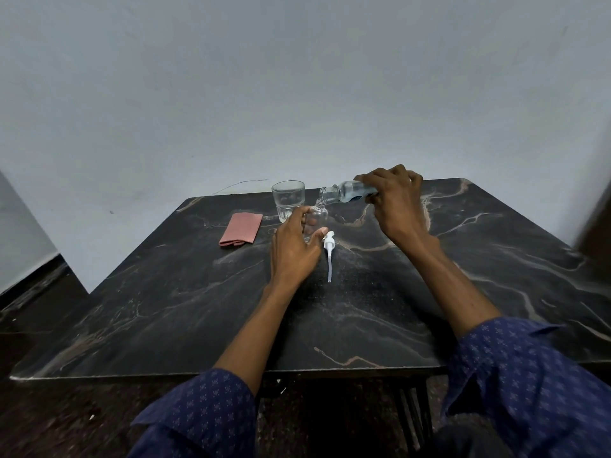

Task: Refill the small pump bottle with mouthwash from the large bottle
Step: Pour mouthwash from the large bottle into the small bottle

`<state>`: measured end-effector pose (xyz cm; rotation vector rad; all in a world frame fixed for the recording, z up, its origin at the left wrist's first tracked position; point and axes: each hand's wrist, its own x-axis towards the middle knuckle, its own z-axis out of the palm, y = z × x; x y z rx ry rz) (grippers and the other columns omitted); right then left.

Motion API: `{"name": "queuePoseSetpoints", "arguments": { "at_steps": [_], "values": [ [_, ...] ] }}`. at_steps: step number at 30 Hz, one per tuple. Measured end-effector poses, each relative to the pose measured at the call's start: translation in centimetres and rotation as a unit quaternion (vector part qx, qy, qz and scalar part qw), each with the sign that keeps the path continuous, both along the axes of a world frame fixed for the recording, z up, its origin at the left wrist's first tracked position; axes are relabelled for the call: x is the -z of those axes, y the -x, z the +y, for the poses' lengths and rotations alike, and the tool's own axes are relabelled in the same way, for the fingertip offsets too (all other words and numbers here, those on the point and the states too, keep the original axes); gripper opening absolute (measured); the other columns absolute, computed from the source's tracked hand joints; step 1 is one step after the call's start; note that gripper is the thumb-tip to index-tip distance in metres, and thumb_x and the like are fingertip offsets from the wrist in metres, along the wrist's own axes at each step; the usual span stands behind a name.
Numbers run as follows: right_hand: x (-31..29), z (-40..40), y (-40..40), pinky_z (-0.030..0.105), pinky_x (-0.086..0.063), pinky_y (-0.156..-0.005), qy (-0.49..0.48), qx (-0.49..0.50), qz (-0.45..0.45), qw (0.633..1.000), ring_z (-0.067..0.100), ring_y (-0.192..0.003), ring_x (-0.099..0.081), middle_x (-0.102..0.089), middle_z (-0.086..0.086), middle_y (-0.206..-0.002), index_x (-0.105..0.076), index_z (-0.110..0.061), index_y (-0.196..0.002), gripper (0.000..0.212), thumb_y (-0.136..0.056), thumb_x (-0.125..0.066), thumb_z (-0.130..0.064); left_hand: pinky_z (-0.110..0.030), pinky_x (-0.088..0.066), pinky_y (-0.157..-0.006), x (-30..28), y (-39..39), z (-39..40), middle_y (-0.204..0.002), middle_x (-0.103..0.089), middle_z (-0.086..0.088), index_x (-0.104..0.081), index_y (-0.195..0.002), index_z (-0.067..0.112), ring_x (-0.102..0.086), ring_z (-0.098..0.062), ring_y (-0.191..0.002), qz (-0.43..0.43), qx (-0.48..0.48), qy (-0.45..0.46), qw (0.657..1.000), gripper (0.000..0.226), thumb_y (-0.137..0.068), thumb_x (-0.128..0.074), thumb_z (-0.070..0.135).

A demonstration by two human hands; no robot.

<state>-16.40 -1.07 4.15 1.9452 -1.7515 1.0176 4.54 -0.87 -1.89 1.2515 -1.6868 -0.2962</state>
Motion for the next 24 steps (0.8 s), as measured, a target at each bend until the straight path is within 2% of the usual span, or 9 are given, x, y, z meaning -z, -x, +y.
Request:
{"name": "queuePoseSetpoints", "arguments": {
  "at_steps": [13, 20, 24],
  "values": [
    [-0.08, 0.18, 0.00, 0.045, -0.027, -0.108, 0.000, -0.004, -0.004, 1.000, 0.025, -0.125, -0.051, -0.069, -0.007, -0.137, -0.067, -0.027, -0.140, 0.046, -0.100, -0.064, -0.005, -0.034, -0.058, -0.089, 0.13, 0.03, -0.23, -0.106, -0.065, 0.023, -0.060, -0.135, 0.030, -0.067, -0.005, -0.094, -0.007, 0.000, 0.001, 1.000, 0.047, -0.093, -0.080, 0.037],
    [0.03, 0.09, 0.03, 0.044, -0.026, -0.106, 0.004, -0.012, -0.015, 1.000, 0.024, -0.123, -0.051, -0.069, -0.008, -0.135, -0.069, -0.027, -0.138, 0.045, -0.099, -0.065, -0.005, -0.030, -0.055, -0.087, 0.02, -0.03, -0.13, -0.112, -0.070, 0.017, -0.060, -0.136, 0.028, -0.068, -0.007, -0.097, -0.004, 0.004, 0.001, 1.000, 0.047, -0.094, -0.080, 0.035],
    [0.09, 0.05, 0.08, 0.042, -0.026, -0.104, 0.008, -0.012, -0.009, 1.000, 0.024, -0.122, -0.052, -0.070, -0.008, -0.134, -0.069, -0.027, -0.138, 0.044, -0.099, -0.066, -0.006, -0.024, -0.049, -0.082, 0.01, 0.04, -0.10, -0.111, -0.068, 0.019, -0.061, -0.136, 0.027, -0.064, -0.001, -0.093, 0.001, 0.003, -0.004, 1.000, 0.046, -0.095, -0.079, 0.034]
  ]
}}
